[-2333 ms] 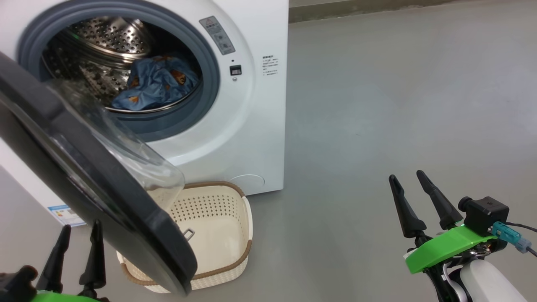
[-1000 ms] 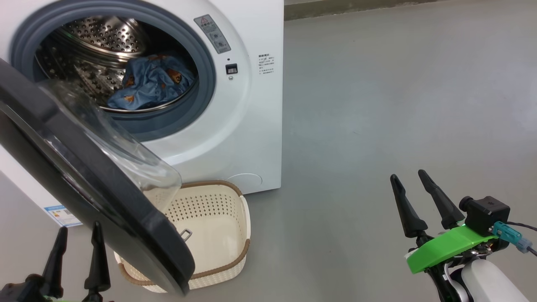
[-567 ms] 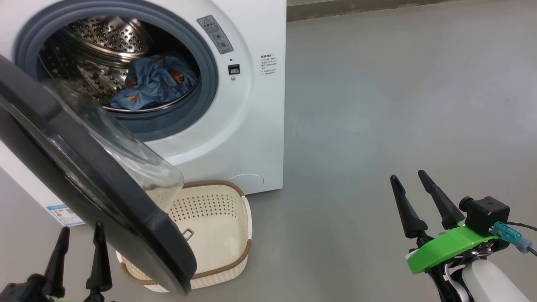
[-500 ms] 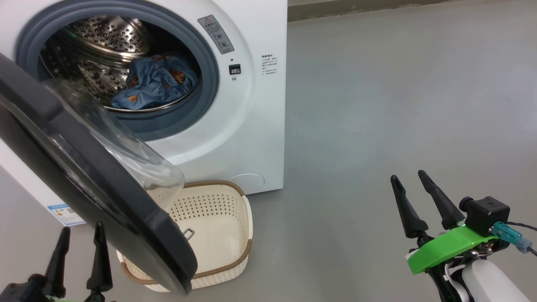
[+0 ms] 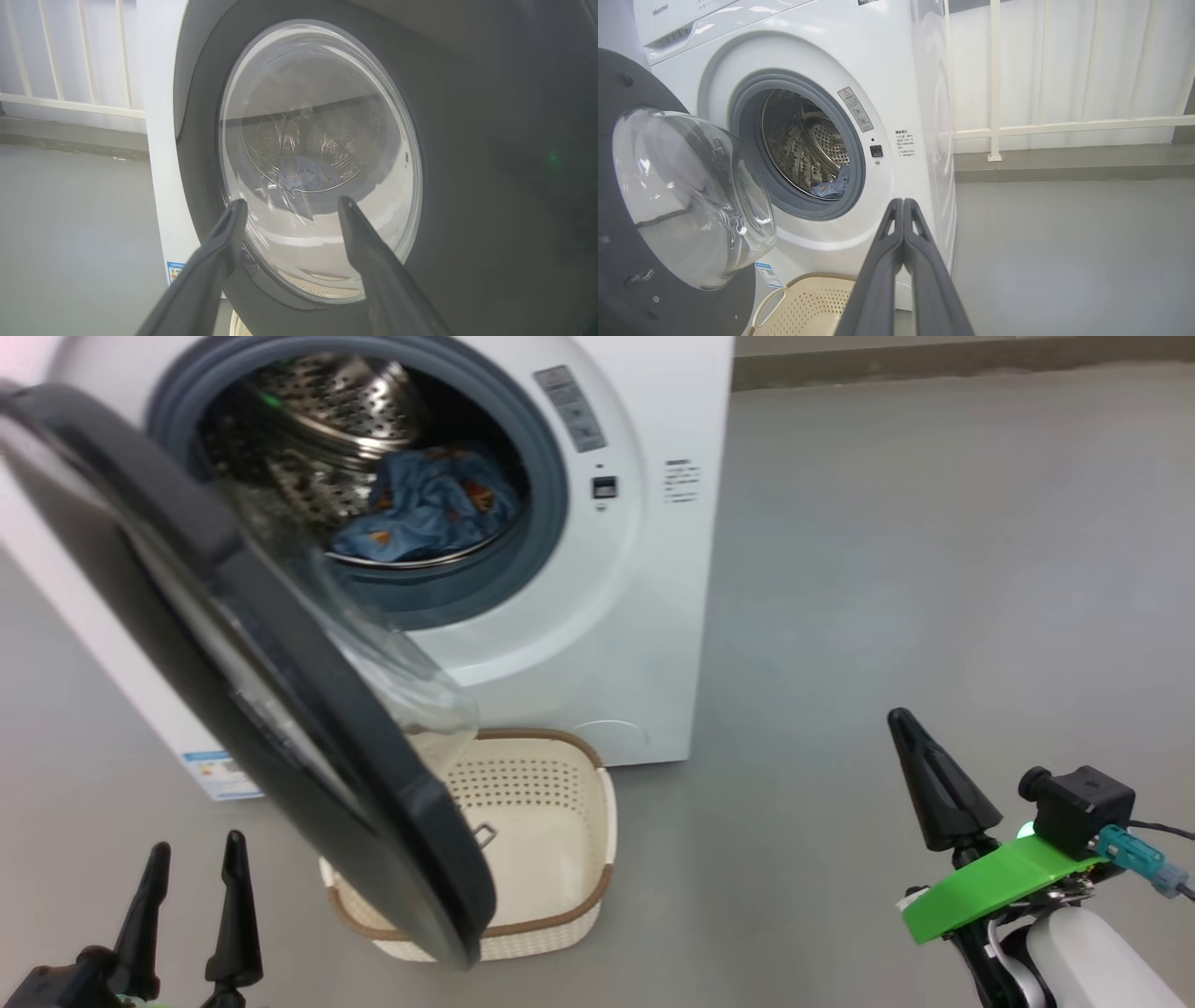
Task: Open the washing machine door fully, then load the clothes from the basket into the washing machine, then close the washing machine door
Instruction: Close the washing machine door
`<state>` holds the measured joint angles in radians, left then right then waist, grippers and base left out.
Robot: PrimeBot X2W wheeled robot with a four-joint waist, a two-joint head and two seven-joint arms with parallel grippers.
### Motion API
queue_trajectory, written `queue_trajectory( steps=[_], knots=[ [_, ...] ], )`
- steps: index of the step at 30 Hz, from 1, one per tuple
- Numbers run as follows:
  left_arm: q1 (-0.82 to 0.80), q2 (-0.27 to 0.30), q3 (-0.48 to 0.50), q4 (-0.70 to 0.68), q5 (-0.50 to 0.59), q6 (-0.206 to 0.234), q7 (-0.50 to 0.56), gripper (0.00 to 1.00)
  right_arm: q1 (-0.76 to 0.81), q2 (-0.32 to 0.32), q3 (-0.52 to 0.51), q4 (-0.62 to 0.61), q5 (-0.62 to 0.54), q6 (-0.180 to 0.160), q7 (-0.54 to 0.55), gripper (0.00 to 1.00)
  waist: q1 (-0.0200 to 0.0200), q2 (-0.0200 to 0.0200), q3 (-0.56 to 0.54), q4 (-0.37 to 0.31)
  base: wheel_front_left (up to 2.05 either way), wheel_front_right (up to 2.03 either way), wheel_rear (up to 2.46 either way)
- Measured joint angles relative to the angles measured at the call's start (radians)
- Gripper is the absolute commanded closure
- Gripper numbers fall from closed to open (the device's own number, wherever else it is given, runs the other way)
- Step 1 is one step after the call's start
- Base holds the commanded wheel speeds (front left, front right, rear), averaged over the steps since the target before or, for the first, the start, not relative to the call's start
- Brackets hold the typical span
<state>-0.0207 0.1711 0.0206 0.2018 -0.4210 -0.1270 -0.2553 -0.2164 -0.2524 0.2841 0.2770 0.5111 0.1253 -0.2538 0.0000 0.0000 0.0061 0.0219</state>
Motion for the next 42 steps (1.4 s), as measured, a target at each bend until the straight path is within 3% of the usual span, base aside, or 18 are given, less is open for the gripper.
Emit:
queue_trajectory(
  steps=[18,26,35,42],
  knots=[
    [0.0,0.0,-0.024,0.01,-0.012,0.0,0.0,0.0,-0.142,0.003,0.153,0.008,0.029,0.0,0.0,1.0,0.0,0.0,-0.016,0.197,0.0,0.0,0.0],
    [0.0,0.0,-0.043,0.019,-0.022,0.0,0.0,0.0,-0.208,0.034,0.178,-0.08,0.042,0.0,0.0,1.0,0.0,0.0,-0.016,0.278,0.0,0.0,0.0],
    [0.0,0.0,-0.045,0.026,-0.027,0.0,0.0,0.0,-0.234,0.052,0.345,-0.2,0.044,0.0,0.0,1.0,0.0,0.0,-0.019,0.328,0.0,0.0,0.0],
    [0.0,0.0,-0.044,0.026,-0.027,0.0,0.0,0.0,-0.238,0.042,0.458,-0.225,0.044,0.0,0.0,1.0,0.0,0.0,-0.028,0.346,0.0,0.0,0.0]
  ],
)
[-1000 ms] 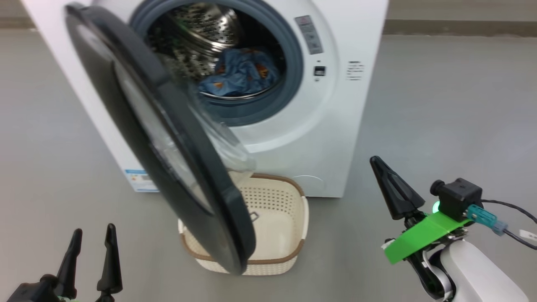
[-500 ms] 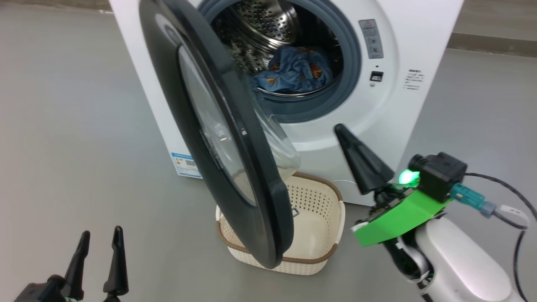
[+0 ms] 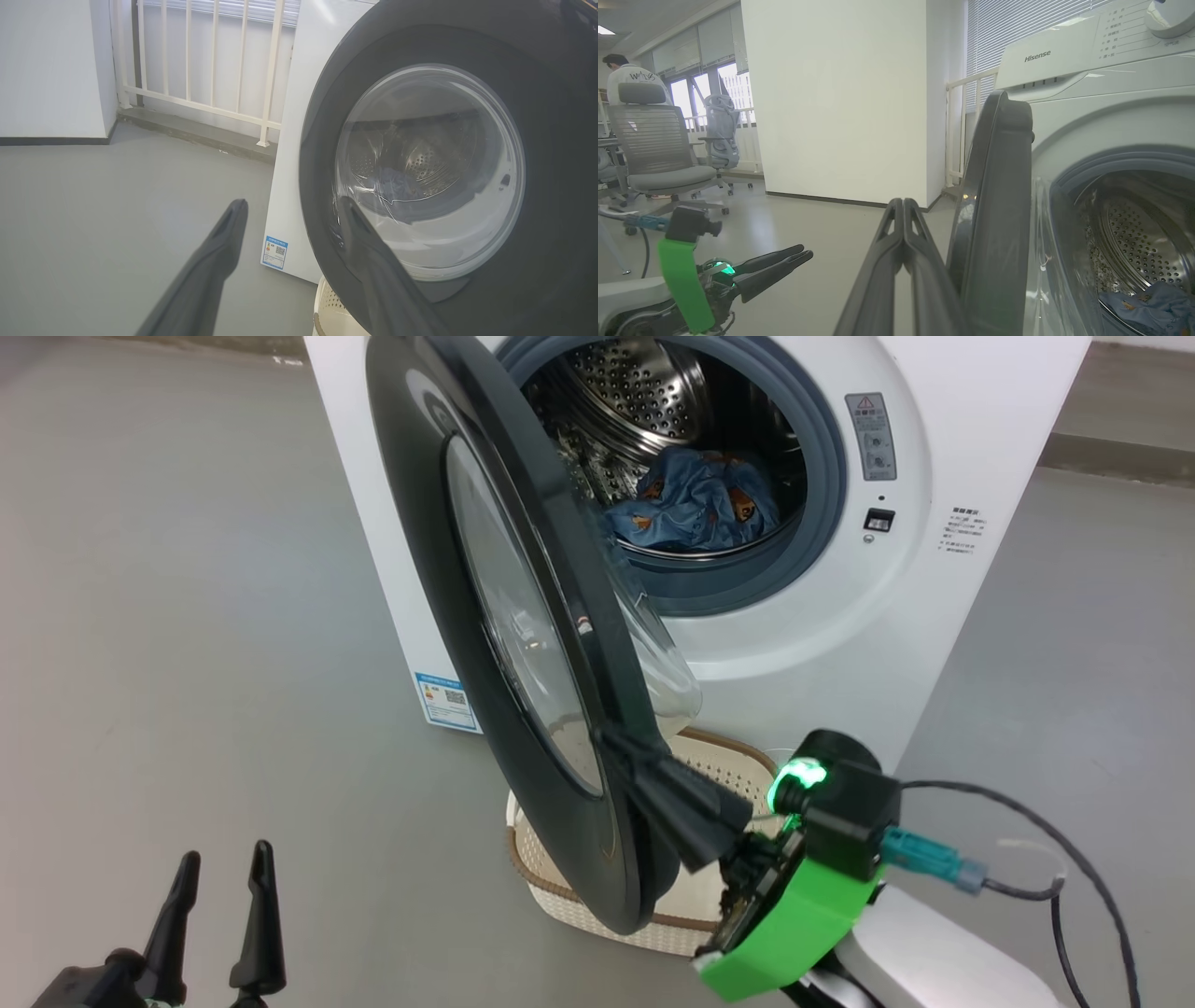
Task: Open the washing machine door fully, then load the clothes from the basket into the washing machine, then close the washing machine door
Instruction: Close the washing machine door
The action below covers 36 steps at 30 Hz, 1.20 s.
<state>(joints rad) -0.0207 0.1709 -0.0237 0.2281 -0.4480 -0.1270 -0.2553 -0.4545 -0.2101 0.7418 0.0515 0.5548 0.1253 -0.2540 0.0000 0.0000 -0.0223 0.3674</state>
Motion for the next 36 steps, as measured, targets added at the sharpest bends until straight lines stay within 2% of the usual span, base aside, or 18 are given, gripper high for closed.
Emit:
queue_trajectory(
  steps=[8,15,21,36],
  knots=[
    [0.0,0.0,0.001,0.001,-0.001,0.0,0.0,0.0,-0.001,-0.019,0.141,0.071,0.012,0.0,0.0,1.0,0.0,0.0,-0.008,0.008,0.0,0.0,0.0],
    [0.0,0.0,0.001,0.005,-0.009,0.0,0.0,0.0,-0.008,-0.029,0.228,0.203,0.084,0.0,0.0,1.0,0.0,0.0,-0.008,0.016,0.0,0.0,0.0],
    [0.0,-0.002,0.001,0.006,-0.01,0.0,0.0,0.0,-0.045,-0.029,0.258,0.273,0.132,0.0,0.0,1.0,0.0,0.0,-0.002,0.019,0.0,0.0,0.0],
    [0.0,-0.003,0.001,0.007,-0.016,0.0,0.0,0.0,-0.058,-0.035,0.248,0.353,0.154,0.007,0.0,1.0,0.0,0.0,0.02,0.021,0.0,0.0,0.0]
  ],
)
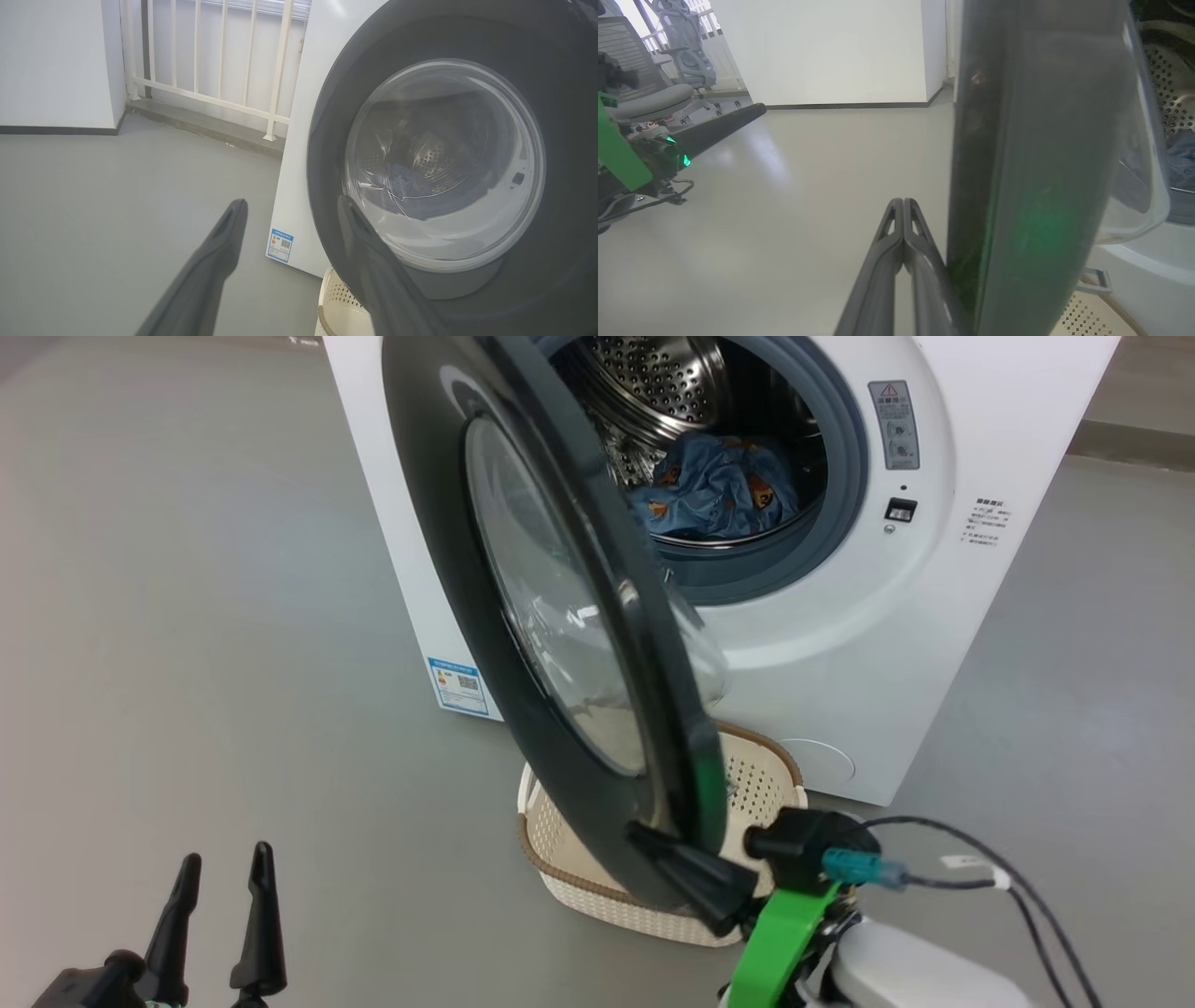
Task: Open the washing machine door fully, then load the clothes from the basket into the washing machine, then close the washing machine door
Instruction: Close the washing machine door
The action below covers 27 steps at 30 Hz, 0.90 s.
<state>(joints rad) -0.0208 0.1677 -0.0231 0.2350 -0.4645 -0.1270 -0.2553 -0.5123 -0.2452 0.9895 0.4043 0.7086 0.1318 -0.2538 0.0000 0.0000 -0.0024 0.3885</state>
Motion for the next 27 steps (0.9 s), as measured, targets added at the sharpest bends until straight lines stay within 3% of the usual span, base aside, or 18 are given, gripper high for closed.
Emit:
queue_trajectory(
  steps=[13,27],
  knots=[
    [-0.023,0.001,-0.013,0.0,-0.006,0.0,0.0,0.0,-0.053,-0.062,-0.185,0.064,0.005,0.0,0.0,1.0,0.0,0.0,0.04,0.003,0.0,0.0,0.0],
    [-0.084,0.004,-0.04,0.001,-0.029,0.0,0.0,0.0,-0.186,-0.133,-0.256,0.145,0.005,0.0,0.0,1.0,0.0,0.0,0.134,0.029,0.0,0.0,0.0]
  ],
)
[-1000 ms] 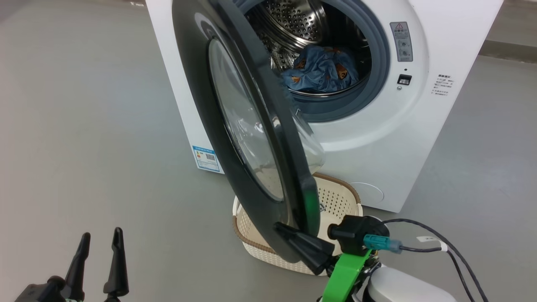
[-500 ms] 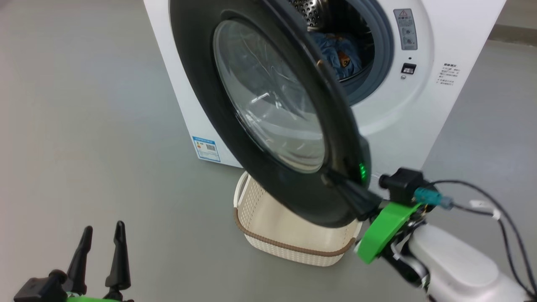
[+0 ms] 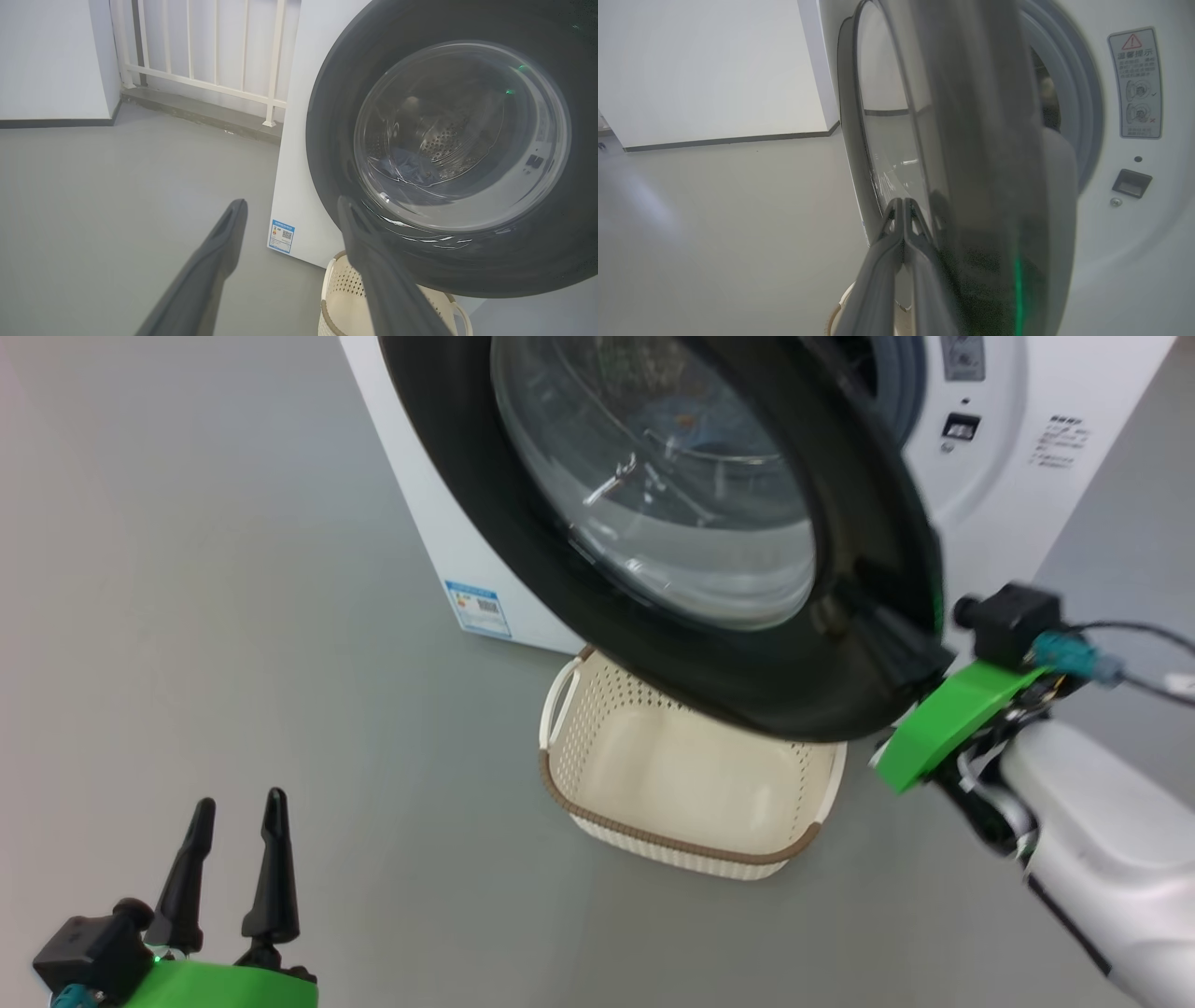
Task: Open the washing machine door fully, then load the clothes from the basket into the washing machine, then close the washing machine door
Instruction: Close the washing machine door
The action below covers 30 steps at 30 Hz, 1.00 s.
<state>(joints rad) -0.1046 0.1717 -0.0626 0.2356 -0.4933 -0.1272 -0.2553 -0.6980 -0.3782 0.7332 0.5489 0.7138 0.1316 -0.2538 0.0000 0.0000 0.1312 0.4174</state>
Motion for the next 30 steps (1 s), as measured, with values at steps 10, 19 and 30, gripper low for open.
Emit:
queue_trajectory(
  steps=[10,19,30],
  knots=[
    [-0.041,-0.002,-0.003,-0.023,-0.017,0.0,0.0,0.0,-0.084,-0.036,-0.127,0.015,-0.038,0.0,0.0,1.0,0.0,0.0,0.098,0.02,0.0,0.0,0.0],
    [-0.099,-0.02,-0.024,-0.04,-0.027,0.0,0.0,0.0,-0.181,-0.067,-0.199,0.024,-0.06,0.0,0.0,1.0,0.0,0.0,0.199,0.02,0.0,0.0,0.0],
    [-0.144,-0.03,-0.034,-0.046,-0.042,0.0,0.0,0.0,-0.298,-0.089,-0.279,0.045,-0.11,0.008,-0.004,1.0,0.0,0.0,0.3,0.023,0.0,0.0,0.0]
  ],
)
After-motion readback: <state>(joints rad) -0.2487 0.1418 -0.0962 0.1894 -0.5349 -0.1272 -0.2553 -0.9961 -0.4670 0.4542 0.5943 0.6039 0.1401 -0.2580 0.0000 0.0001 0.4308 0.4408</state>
